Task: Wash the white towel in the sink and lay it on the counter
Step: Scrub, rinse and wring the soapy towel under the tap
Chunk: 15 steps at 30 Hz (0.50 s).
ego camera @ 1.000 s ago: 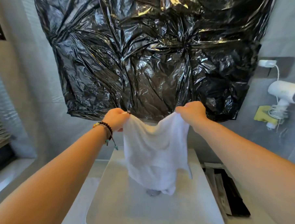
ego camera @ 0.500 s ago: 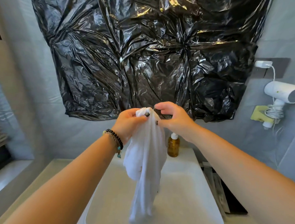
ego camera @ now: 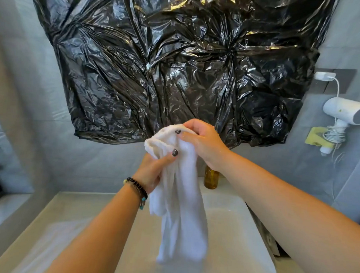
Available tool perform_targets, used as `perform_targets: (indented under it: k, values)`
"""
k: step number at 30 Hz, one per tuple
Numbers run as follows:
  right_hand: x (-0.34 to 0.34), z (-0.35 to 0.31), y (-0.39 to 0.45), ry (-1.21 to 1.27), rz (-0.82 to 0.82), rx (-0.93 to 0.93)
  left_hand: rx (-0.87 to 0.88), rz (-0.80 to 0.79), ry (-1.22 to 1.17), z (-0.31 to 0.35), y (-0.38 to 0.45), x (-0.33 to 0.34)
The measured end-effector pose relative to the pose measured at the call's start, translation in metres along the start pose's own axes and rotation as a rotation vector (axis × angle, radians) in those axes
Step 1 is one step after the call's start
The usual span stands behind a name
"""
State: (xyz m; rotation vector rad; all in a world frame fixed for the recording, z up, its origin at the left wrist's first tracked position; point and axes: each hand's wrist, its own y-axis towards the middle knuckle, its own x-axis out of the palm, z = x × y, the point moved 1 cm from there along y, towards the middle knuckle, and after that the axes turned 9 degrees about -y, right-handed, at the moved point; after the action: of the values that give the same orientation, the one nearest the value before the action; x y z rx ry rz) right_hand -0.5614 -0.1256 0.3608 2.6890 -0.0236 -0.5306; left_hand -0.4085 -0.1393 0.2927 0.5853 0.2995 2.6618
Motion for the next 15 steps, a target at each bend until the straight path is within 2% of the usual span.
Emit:
perform_targets:
  k: [4, 9, 12, 15]
  values:
    - [0.008, -0.014, 0.014, 0.146, 0.072, 0.066, -0.164, 0.055, 0.025, -0.042, -0.012, 0.006]
    - [-0.011, -0.020, 0.028, 0.289, 0.197, 0.155, -0.221, 0.111, 0.097, -0.080, -0.015, 0.016]
    - [-0.033, -0.002, 0.030, 0.383, 0.287, 0.186, -0.309, 0.062, 0.305, -0.105, -0.017, 0.018]
    - [-0.063, 0.034, 0.020, 0.354, 0.384, 0.240, -0.341, 0.170, 0.296, -0.127, -0.017, 0.003]
